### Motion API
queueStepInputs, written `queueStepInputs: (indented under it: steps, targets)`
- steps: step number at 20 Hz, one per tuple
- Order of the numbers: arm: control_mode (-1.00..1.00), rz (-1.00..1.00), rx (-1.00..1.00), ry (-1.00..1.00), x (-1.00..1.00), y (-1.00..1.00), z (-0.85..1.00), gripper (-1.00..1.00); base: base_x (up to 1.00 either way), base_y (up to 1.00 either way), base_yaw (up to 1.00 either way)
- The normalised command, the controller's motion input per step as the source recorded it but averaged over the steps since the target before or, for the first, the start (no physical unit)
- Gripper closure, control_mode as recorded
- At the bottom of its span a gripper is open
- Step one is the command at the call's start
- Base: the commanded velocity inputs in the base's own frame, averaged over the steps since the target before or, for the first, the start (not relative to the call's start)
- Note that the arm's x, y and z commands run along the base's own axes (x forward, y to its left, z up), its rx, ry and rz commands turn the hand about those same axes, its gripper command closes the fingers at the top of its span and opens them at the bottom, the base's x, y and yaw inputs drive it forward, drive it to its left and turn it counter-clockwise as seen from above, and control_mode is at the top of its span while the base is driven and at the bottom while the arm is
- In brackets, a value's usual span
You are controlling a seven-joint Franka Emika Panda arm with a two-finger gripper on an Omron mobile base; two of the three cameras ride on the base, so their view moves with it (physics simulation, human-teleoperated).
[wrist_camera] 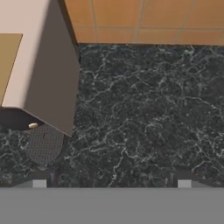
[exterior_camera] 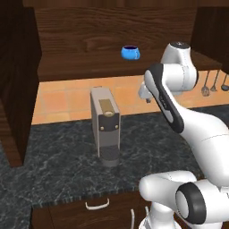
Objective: Gather all objects into one cabinet and sort the glasses and bowls to opposite sides.
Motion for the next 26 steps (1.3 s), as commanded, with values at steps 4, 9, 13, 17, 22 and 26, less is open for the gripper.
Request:
queueStepInputs:
  steps: [4,9,13,17,22,26]
  targets:
    - [1.0,0.0,0.0,0.0,0.0,0.0,0.0,-1.0,0.0,0.0,0.0]
    - [-1.0,0.01,0.0,-0.13,-0.06,0.0,0.11,-1.0,-0.05,0.02,0.0]
    - [-1.0,0.08,0.0,-0.78,-0.31,0.0,0.8,-1.0,0.0,0.0,0.0]
    - [-1.0,0.36,0.03,-0.82,0.12,0.0,0.5,-1.0,0.0,0.0,0.0]
    - [-1.0,0.43,0.07,-0.54,0.13,0.03,0.21,-1.0,0.0,0.0,0.0]
    - [-1.0,-0.06,0.0,-0.01,0.14,0.12,0.16,-1.0,0.0,0.0,0.0]
